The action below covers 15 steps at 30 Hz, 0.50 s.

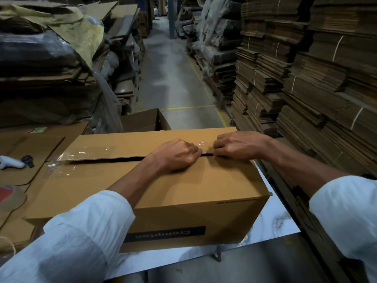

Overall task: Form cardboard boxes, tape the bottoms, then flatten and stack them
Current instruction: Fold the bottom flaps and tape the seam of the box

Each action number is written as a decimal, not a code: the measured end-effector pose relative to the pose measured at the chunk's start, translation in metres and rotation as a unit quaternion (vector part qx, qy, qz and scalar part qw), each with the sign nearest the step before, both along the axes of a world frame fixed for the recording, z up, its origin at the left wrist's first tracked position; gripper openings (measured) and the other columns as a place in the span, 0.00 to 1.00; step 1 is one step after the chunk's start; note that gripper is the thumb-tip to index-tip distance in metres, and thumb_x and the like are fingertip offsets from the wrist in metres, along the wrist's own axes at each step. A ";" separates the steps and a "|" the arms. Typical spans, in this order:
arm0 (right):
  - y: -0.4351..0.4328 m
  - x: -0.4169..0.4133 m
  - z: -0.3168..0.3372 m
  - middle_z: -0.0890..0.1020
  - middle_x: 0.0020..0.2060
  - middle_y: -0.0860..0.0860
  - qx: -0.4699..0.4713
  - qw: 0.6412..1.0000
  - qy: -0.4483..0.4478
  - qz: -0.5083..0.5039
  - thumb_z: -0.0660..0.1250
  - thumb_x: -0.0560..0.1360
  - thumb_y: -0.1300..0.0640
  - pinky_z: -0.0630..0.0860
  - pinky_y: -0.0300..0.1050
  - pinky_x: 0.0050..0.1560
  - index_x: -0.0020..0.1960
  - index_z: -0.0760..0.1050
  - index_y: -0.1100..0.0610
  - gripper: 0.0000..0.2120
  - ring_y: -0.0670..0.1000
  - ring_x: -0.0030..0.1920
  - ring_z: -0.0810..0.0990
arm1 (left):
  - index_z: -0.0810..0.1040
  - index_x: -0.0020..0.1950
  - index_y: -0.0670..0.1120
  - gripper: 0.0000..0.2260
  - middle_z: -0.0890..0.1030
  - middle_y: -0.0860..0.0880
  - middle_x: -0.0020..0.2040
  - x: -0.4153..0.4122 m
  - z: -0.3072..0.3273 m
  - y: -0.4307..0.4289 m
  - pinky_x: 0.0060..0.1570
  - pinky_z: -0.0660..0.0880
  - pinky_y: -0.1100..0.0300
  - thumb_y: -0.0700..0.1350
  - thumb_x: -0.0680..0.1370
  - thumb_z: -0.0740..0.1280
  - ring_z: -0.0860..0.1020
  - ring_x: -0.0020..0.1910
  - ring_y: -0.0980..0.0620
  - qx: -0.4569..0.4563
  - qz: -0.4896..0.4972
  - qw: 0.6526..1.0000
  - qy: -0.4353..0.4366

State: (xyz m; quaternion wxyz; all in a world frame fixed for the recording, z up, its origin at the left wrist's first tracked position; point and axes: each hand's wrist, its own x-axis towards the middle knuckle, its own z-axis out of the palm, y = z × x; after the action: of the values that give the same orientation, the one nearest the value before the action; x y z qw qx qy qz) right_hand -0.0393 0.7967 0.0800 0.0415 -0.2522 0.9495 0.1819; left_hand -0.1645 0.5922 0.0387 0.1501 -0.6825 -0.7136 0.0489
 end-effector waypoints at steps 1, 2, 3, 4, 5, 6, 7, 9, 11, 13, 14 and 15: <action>-0.001 -0.002 0.003 0.78 0.49 0.55 0.011 1.000 -0.007 0.010 0.54 0.81 0.57 0.76 0.56 0.47 0.54 0.77 0.59 0.13 0.56 0.50 0.76 | 0.75 0.55 0.43 0.11 0.81 0.44 0.49 -0.001 -0.002 0.000 0.40 0.73 0.50 0.43 0.86 0.54 0.78 0.41 0.43 0.006 -0.009 1.000 0.002; -0.001 -0.003 0.005 0.78 0.49 0.55 0.020 0.999 -0.013 0.025 0.52 0.81 0.56 0.77 0.56 0.46 0.54 0.76 0.59 0.15 0.56 0.49 0.75 | 0.76 0.55 0.43 0.11 0.82 0.44 0.49 -0.002 -0.004 0.000 0.39 0.73 0.50 0.44 0.86 0.54 0.78 0.41 0.43 0.009 -0.016 1.000 0.011; -0.001 -0.004 0.006 0.77 0.49 0.55 0.025 0.999 -0.013 0.047 0.50 0.81 0.56 0.77 0.55 0.45 0.54 0.76 0.60 0.16 0.55 0.48 0.75 | 0.76 0.55 0.43 0.13 0.82 0.44 0.49 -0.005 -0.007 0.000 0.41 0.75 0.49 0.45 0.86 0.53 0.79 0.41 0.43 0.018 -0.016 1.000 0.009; 0.000 -0.004 0.007 0.77 0.49 0.55 0.029 0.997 -0.008 0.068 0.48 0.80 0.56 0.77 0.54 0.43 0.53 0.75 0.60 0.18 0.55 0.46 0.75 | 0.77 0.56 0.43 0.15 0.83 0.44 0.50 -0.008 -0.009 0.000 0.43 0.76 0.48 0.47 0.86 0.52 0.79 0.43 0.43 0.027 -0.016 1.000 0.004; 0.001 -0.004 0.007 0.77 0.48 0.55 0.033 0.996 -0.001 0.087 0.47 0.80 0.57 0.77 0.53 0.42 0.53 0.75 0.61 0.18 0.55 0.45 0.75 | 0.77 0.56 0.43 0.19 0.83 0.45 0.52 -0.010 -0.012 -0.001 0.45 0.77 0.47 0.50 0.85 0.49 0.79 0.44 0.44 0.039 -0.016 0.999 -0.011; 0.002 -0.004 0.008 0.77 0.48 0.55 0.037 0.994 0.010 0.103 0.47 0.80 0.58 0.77 0.52 0.42 0.53 0.75 0.61 0.18 0.55 0.43 0.75 | 0.78 0.57 0.44 0.22 0.83 0.45 0.52 -0.012 -0.014 -0.002 0.46 0.77 0.46 0.52 0.84 0.46 0.79 0.45 0.44 0.047 -0.013 0.999 -0.020; 0.003 -0.004 0.008 0.77 0.47 0.55 0.042 0.993 0.020 0.113 0.47 0.80 0.58 0.77 0.51 0.42 0.53 0.75 0.61 0.18 0.55 0.43 0.75 | 0.78 0.57 0.44 0.24 0.83 0.45 0.53 -0.013 -0.016 -0.002 0.45 0.76 0.46 0.53 0.84 0.44 0.79 0.46 0.44 0.055 -0.013 0.998 -0.018; 0.006 -0.002 0.007 0.77 0.47 0.55 0.048 0.990 0.037 0.131 0.45 0.80 0.59 0.77 0.49 0.42 0.54 0.75 0.61 0.20 0.54 0.43 0.75 | 0.78 0.58 0.44 0.24 0.82 0.45 0.53 -0.012 -0.021 -0.003 0.42 0.76 0.45 0.52 0.84 0.44 0.80 0.46 0.43 0.065 -0.011 0.998 -0.010; 0.011 0.001 0.004 0.77 0.48 0.55 0.043 0.988 0.045 0.142 0.44 0.81 0.59 0.78 0.50 0.43 0.55 0.75 0.61 0.21 0.54 0.44 0.75 | 0.78 0.58 0.43 0.22 0.83 0.44 0.53 -0.012 -0.026 -0.004 0.38 0.76 0.46 0.51 0.84 0.47 0.80 0.45 0.41 0.081 -0.004 0.997 -0.015; 0.018 0.005 0.001 0.77 0.50 0.56 0.033 0.990 0.045 0.132 0.44 0.82 0.59 0.78 0.51 0.45 0.56 0.74 0.61 0.20 0.54 0.46 0.75 | 0.79 0.57 0.43 0.20 0.83 0.44 0.52 -0.010 -0.029 -0.005 0.34 0.76 0.48 0.50 0.85 0.50 0.80 0.43 0.41 0.101 -0.002 0.995 -0.004; 0.021 0.008 -0.001 0.78 0.51 0.56 0.027 0.991 0.042 0.121 0.45 0.82 0.59 0.79 0.51 0.46 0.57 0.74 0.61 0.18 0.54 0.46 0.76 | 0.79 0.56 0.43 0.19 0.83 0.45 0.51 -0.009 -0.029 -0.005 0.32 0.75 0.49 0.50 0.85 0.51 0.80 0.42 0.41 0.108 -0.005 0.994 0.001; 0.024 0.012 -0.002 0.78 0.52 0.57 0.020 0.993 0.039 0.109 0.48 0.82 0.60 0.79 0.50 0.47 0.58 0.74 0.61 0.16 0.54 0.47 0.76 | 0.80 0.56 0.43 0.19 0.83 0.45 0.51 -0.008 -0.030 -0.006 0.31 0.75 0.49 0.50 0.84 0.51 0.80 0.42 0.41 0.114 -0.009 0.993 -0.001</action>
State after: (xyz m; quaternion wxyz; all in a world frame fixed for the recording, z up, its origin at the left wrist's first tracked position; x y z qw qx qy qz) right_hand -0.0274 0.8211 0.0785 -0.0108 -0.3461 0.9133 0.2144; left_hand -0.1722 0.5866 0.0089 0.2268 -0.6673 -0.7085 -0.0351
